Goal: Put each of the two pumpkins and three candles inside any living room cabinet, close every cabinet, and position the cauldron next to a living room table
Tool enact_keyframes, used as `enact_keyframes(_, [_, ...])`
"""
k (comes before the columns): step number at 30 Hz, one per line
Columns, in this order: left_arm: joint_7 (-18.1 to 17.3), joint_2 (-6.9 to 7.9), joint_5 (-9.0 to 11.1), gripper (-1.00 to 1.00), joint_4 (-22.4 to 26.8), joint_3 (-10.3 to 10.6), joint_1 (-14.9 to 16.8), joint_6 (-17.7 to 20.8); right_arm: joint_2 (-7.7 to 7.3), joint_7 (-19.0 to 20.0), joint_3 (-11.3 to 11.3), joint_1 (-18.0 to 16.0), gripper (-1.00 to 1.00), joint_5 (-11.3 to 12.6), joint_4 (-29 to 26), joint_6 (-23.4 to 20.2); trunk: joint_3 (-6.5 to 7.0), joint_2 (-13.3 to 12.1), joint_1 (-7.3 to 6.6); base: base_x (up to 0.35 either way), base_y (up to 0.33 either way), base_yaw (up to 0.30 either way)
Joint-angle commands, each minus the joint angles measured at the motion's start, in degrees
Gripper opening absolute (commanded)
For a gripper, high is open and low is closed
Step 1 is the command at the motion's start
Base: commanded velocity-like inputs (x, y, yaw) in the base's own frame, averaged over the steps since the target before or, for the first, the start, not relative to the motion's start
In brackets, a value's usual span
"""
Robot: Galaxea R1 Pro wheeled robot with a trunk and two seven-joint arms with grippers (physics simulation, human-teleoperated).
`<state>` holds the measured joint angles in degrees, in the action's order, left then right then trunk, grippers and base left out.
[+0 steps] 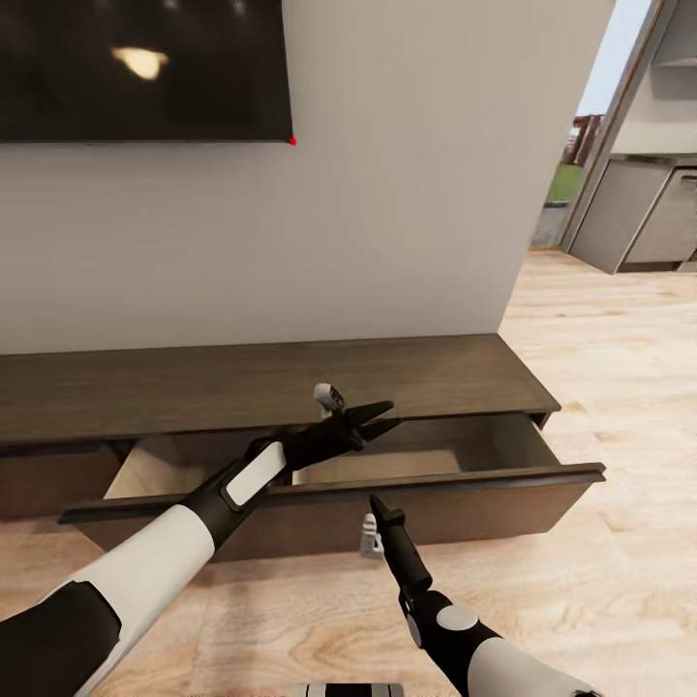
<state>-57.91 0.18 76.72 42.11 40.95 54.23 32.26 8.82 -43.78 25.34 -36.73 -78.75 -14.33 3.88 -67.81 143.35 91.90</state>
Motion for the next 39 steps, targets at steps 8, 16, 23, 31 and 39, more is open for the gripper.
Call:
enact_keyframes(8, [0.0, -0.01, 0.0, 1.00, 0.0, 0.0, 0.0, 0.1, 0.00, 0.1, 0.2, 0.0, -1.00, -0.4, -0.7, 0.5, 0.01, 0.0, -0.01, -0.066, 0.000, 0.000])
enact_keyframes(16, [0.0, -0.01, 0.0, 1.00, 0.0, 0.0, 0.0, 0.1, -0.12, 0.1, 0.2, 0.0, -1.00, -0.4, -0.7, 0.6, 0.01, 0.0, -0.01, -0.316, 0.000, 0.000])
enact_keyframes(23, [0.0, 0.05, 0.0, 1.00, -0.2, 0.0, 0.0, 0.0, -0.07, 0.0, 0.2, 0.0, -1.00, -0.4, -0.7, 0.5, 0.01, 0.0, -0.01, -0.082, 0.000, 0.000])
enact_keyframes(31, [0.0, 0.01, 0.0, 1.00, -0.2, 0.0, 0.0, 0.0, -0.06, 0.1, -0.1, 0.0, -1.00, -0.4, -0.7, 0.5, 0.01, 0.0, -0.01, 0.000, 0.000, 0.000])
enact_keyframes(39, [0.0, -0.01, 0.0, 1.00, -0.1, 0.0, 0.0, 0.0, 0.17, 0.1, 0.0, 0.0, -1.00, -0.4, -0.7, 0.3, 0.01, 0.0, -0.01, -0.091, 0.000, 0.000])
